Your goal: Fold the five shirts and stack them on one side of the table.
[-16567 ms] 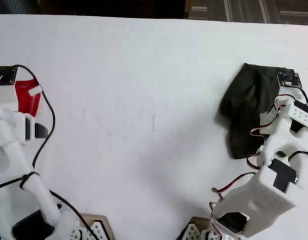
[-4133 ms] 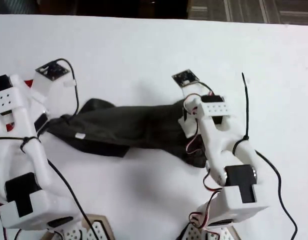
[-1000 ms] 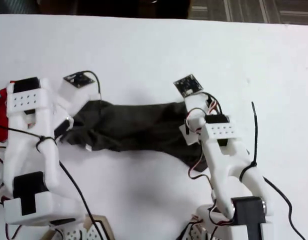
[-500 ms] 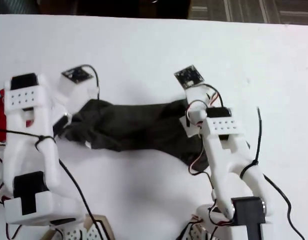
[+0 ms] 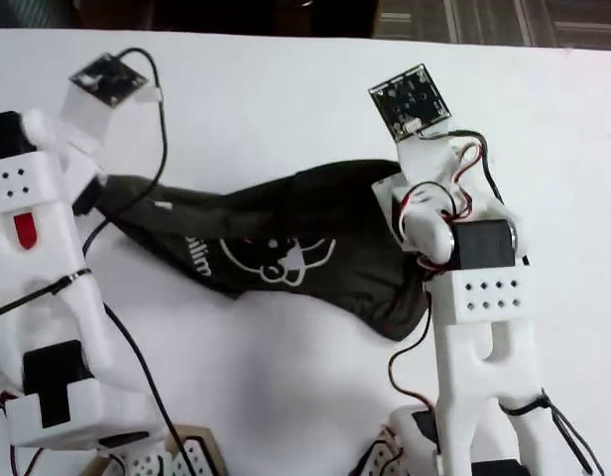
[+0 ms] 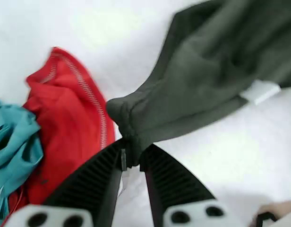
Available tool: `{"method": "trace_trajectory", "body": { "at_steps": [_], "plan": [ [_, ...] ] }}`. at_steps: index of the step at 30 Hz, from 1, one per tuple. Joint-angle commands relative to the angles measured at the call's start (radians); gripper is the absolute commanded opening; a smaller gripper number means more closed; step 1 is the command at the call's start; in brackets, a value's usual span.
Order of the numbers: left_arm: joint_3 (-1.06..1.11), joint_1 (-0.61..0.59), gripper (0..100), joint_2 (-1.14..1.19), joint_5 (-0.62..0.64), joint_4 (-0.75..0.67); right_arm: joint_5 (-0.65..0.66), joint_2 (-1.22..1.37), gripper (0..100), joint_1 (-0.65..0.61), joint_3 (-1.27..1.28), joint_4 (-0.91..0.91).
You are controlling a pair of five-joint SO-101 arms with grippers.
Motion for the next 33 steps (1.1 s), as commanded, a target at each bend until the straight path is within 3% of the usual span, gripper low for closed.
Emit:
{"method": "trace_trajectory", "body": {
  "at_steps": [1,7,17,24,28,33],
  "plan": [
    [-0.042,-0.012,3,-0.012,0.025,0.017,0.005,-0.004,1.9,0.013,-0.029,0.002],
    [-0.035,-0.012,3,-0.005,0.026,0.017,-0.003,0.143,2.3,0.01,0.068,-0.059],
    [0.179,-0.006,3,-0.005,0.018,-0.028,-0.005,0.417,2.0,0.004,0.132,-0.206],
    [0.219,-0.006,3,-0.005,0.017,-0.048,-0.005,0.401,2.9,0.004,0.13,-0.154],
    [0.214,-0.005,3,-0.005,0.017,-0.048,-0.005,0.395,9.1,0.005,0.132,-0.122],
    [0.219,0.005,3,-0.005,0.017,-0.048,-0.005,0.398,6.3,-0.004,0.135,-0.156]
  ]
}}
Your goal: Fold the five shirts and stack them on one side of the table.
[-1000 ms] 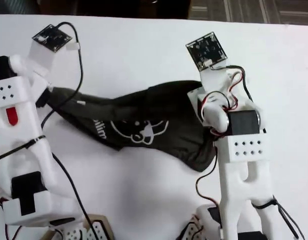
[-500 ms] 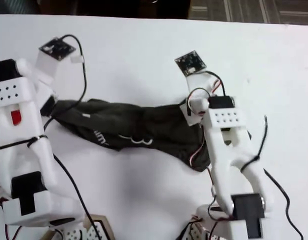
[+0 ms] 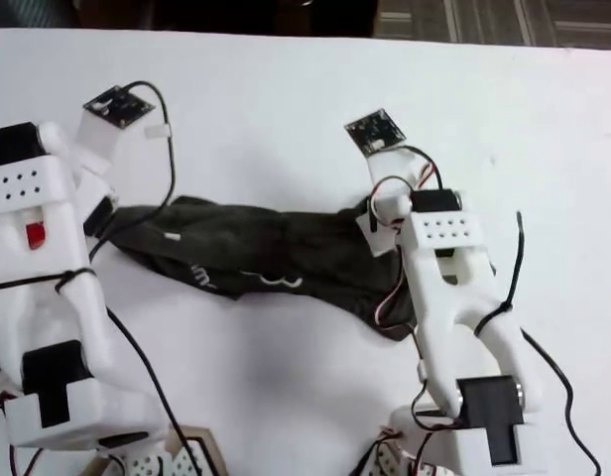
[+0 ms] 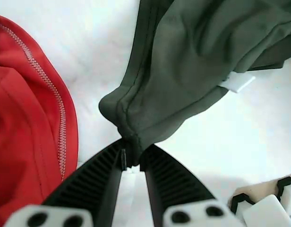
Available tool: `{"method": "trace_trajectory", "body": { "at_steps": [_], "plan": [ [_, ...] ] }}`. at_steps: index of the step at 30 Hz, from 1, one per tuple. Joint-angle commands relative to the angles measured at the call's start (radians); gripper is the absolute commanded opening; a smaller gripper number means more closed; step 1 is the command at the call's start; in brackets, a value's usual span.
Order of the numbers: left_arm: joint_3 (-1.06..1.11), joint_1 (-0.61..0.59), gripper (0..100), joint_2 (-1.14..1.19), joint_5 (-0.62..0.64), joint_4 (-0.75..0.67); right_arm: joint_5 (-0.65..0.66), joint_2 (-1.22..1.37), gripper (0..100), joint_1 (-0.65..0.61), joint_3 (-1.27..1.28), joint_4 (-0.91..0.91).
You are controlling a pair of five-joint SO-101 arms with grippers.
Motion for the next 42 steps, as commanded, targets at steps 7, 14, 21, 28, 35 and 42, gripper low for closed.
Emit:
{"method": "trace_trajectory", "body": {
  "at_steps": [7,14,21,28,35,42],
  "plan": [
    [-0.004,0.005,3,-0.008,0.0,-0.008,-0.005,-0.021,6.6,-0.022,-0.002,-0.028],
    [-0.004,0.005,3,-0.009,0.0,-0.005,0.002,0.028,7.4,-0.016,-0.023,-0.081],
    [-0.004,0.002,3,-0.011,0.0,-0.005,-0.005,0.15,14.8,-0.018,-0.084,-0.076],
    [-0.004,0.003,3,-0.008,0.0,-0.009,-0.003,0.156,3.9,-0.015,-0.087,-0.076],
    [-0.002,0.003,3,-0.006,0.0,-0.012,-0.006,0.007,1.8,-0.016,-0.083,-0.028],
    [-0.004,0.005,3,-0.006,0.0,-0.012,0.002,-0.142,2.1,-0.005,-0.08,0.058]
  ]
}}
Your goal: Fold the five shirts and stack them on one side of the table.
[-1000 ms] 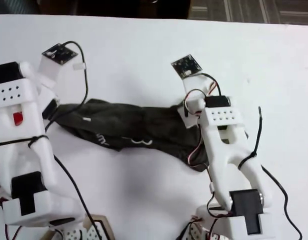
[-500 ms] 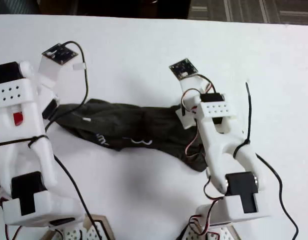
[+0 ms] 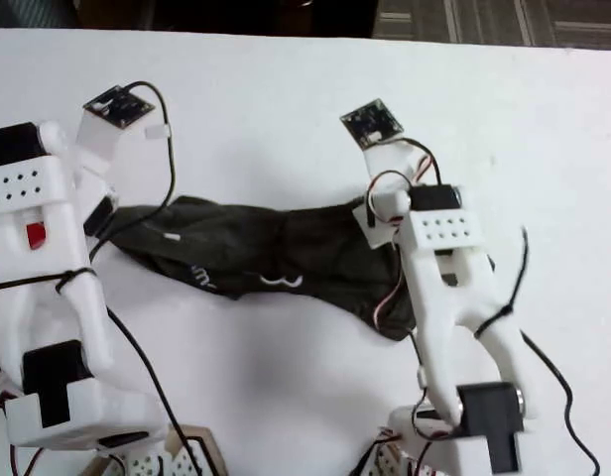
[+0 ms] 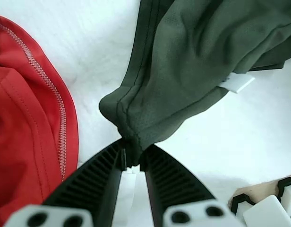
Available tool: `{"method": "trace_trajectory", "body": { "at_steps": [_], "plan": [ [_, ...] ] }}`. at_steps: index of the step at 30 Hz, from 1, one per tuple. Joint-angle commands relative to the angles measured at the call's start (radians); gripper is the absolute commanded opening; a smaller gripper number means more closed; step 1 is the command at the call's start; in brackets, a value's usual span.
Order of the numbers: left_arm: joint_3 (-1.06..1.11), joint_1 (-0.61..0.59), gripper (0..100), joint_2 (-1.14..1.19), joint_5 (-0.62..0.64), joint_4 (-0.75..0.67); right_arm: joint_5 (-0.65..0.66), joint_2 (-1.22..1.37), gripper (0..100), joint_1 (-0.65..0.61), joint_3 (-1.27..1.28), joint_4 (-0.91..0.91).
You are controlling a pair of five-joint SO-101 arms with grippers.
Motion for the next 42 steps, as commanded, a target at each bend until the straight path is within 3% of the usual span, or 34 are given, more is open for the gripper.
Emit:
{"method": "trace_trajectory", "body": {
  "at_steps": [1,9,16,23,27,35,42],
  "plan": [
    [-0.004,0.005,3,-0.006,0.0,-0.009,0.002,-0.082,2.2,0.012,-0.029,0.019],
    [-0.007,0.005,3,-0.009,0.0,-0.002,0.003,-0.093,1.9,-0.042,0.18,0.015],
    [-0.004,0.005,3,-0.006,0.0,-0.002,0.003,-0.367,2.2,-0.104,0.327,0.15],
    [-0.004,0.005,3,-0.006,0.0,-0.008,0.005,-0.605,19.0,-0.13,0.422,0.246],
    [-0.004,0.005,3,-0.006,0.0,-0.005,0.002,-0.67,17.3,-0.085,0.417,0.188],
    [-0.002,0.003,3,-0.006,0.0,-0.002,0.002,-0.449,12.7,0.073,0.411,-0.114],
    [-0.002,0.0,3,-0.011,0.0,-0.002,0.005,-0.202,12.7,0.024,0.345,-0.068]
  ]
}}
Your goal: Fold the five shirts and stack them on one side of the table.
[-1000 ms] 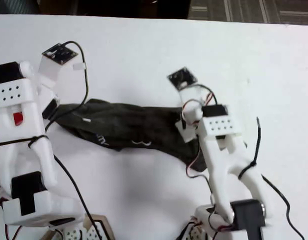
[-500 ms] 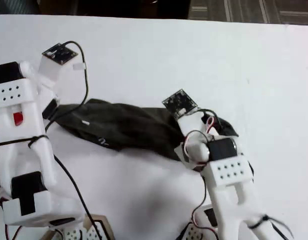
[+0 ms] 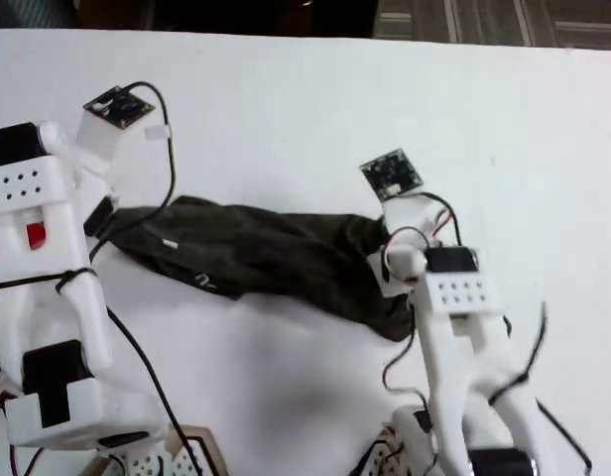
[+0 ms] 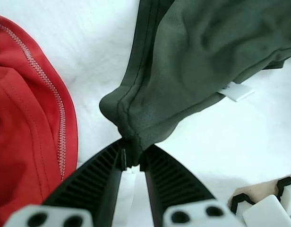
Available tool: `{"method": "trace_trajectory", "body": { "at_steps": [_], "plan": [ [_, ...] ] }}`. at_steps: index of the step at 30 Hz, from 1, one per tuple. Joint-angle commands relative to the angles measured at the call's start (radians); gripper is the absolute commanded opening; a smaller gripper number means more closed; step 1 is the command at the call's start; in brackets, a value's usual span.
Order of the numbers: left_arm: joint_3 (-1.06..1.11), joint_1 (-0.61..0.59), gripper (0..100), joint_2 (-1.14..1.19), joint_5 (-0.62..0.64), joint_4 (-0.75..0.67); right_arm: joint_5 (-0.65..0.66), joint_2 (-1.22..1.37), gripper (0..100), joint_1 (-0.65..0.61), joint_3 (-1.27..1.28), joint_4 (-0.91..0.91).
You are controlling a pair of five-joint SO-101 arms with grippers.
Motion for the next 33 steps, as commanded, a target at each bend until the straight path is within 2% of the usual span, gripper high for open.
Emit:
{"method": "trace_trajectory", "body": {
  "at_steps": [1,16,26,33],
  "plan": [
    [-0.004,0.0,3,-0.011,0.0,-0.002,0.009,0.042,12.7,-0.03,-0.063,0.044],
    [-0.008,0.003,3,-0.006,0.0,-0.009,0.011,-0.274,12.7,-0.159,-0.08,0.329],
    [-0.01,0.005,3,-0.006,0.0,-0.009,0.009,-0.288,12.7,-0.162,-0.078,0.335],
    [-0.012,0.005,3,-0.006,0.0,-0.009,0.003,-0.288,12.7,-0.278,-0.008,0.337]
  ]
}}
